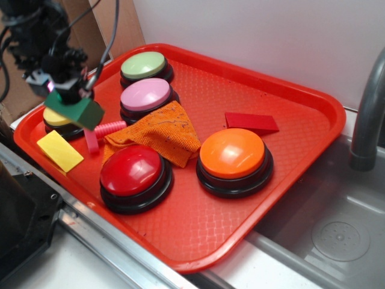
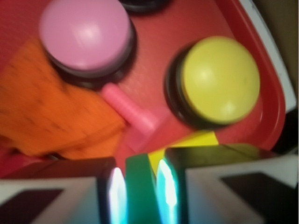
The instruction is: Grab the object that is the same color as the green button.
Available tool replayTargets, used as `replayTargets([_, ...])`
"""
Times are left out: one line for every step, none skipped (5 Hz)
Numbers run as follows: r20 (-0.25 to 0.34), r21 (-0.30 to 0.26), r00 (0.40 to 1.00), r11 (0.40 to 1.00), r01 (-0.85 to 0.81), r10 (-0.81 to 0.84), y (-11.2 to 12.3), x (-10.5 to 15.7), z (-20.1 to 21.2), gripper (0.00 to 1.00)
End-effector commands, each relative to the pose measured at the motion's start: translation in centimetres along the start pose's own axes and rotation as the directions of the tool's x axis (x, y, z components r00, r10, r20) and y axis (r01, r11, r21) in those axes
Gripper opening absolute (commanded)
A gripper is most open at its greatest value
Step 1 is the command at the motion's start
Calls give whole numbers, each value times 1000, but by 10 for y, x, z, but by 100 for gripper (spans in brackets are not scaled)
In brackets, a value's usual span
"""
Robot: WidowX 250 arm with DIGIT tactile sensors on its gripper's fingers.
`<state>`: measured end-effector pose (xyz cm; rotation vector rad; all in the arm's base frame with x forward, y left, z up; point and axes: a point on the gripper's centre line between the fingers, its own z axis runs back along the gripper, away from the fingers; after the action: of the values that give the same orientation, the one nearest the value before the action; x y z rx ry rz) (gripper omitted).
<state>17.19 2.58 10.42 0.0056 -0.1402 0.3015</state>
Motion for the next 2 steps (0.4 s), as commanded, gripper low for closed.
replayTargets([-22,-3,999,999,37,-37,-32,34,46,0])
replayTargets([-18,13,999,1000,28,-28,-49,48,60,0])
